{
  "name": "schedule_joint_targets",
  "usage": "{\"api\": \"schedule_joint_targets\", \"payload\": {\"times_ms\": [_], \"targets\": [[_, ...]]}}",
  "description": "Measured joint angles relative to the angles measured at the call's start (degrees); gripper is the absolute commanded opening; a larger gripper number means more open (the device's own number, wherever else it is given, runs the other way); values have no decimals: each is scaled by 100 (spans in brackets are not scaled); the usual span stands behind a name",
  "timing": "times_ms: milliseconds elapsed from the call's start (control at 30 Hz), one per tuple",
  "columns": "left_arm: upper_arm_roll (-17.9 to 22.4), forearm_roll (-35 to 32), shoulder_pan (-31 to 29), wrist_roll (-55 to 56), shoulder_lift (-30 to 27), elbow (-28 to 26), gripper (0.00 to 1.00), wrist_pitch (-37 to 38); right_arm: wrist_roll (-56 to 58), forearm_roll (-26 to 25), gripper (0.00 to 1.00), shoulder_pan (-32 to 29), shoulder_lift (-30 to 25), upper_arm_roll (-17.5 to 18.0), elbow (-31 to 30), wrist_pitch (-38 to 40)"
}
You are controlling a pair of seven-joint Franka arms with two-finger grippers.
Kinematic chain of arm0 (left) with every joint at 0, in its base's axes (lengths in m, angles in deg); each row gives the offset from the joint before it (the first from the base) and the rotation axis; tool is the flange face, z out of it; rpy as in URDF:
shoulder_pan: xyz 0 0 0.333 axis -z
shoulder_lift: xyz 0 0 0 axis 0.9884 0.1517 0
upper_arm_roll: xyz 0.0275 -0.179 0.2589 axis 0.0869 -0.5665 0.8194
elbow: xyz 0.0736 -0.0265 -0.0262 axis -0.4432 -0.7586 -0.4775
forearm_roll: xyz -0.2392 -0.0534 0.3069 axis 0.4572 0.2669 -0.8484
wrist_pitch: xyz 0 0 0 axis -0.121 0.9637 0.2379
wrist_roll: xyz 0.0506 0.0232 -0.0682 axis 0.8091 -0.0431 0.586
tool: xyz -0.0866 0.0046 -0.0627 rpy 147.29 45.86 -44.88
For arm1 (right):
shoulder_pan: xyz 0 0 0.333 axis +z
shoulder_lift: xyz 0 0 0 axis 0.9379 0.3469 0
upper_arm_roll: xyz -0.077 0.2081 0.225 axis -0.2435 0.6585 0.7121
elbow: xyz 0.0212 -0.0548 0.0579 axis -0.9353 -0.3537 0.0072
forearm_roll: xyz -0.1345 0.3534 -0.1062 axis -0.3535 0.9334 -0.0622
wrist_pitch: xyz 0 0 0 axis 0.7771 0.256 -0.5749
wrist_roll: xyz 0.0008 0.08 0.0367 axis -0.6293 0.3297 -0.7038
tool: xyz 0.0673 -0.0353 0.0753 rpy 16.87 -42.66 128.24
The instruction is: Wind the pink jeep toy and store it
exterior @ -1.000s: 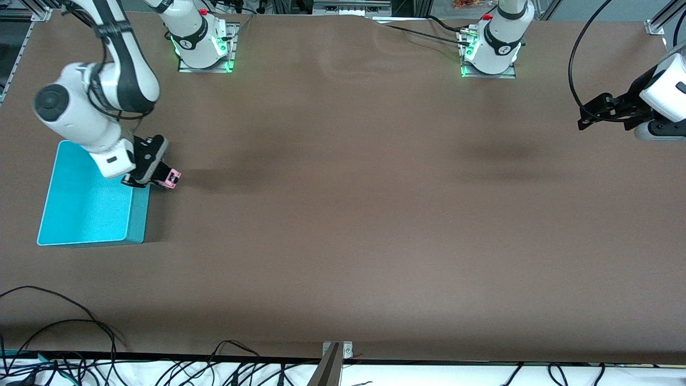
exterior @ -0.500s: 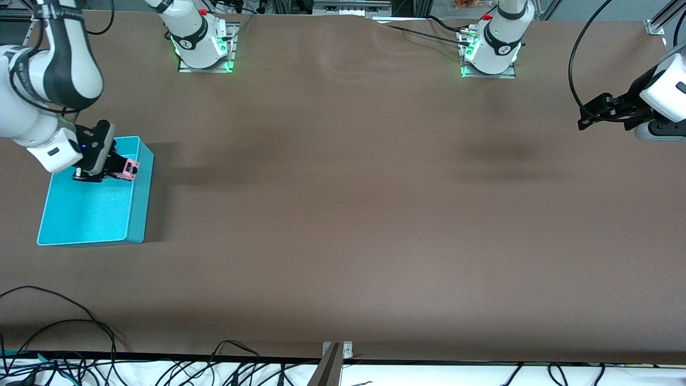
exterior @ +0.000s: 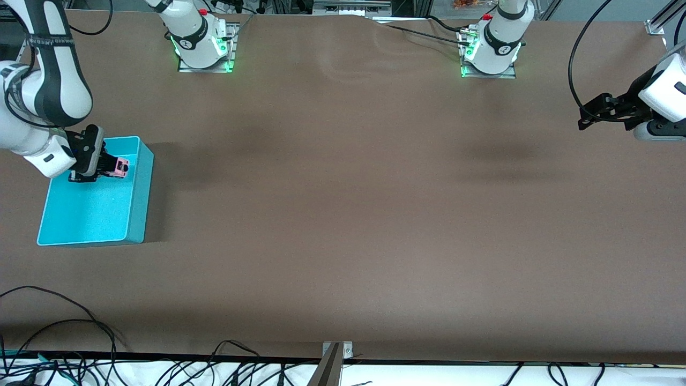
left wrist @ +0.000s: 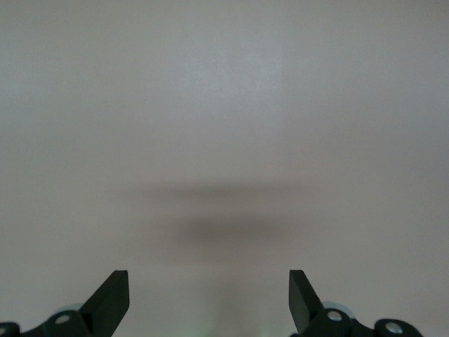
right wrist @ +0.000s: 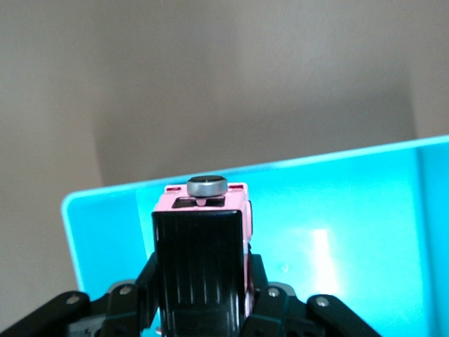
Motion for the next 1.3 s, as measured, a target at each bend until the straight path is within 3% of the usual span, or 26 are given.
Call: {"api": "schedule_joint_targets", "payload": {"times_ms": [533, 633, 867, 1200, 1300], "targets": [[-21, -7, 23, -8, 10, -3, 100, 31, 579, 22, 11, -453, 803, -15, -39, -733], [-100, -7, 55, -8, 57, -11, 100, 39, 596, 73, 15, -456, 867, -14, -39, -758], [-154, -7, 133, 8, 202, 35, 100, 21, 620, 175, 37, -456, 921, -6, -54, -795], [-285, -7, 134, 24, 211, 101, 100, 34, 623, 180, 98, -454, 926, 15, -92, -867], [-286, -8, 132, 26, 211, 101, 100, 36, 626, 180, 100, -454, 880, 22, -82, -868]]}}
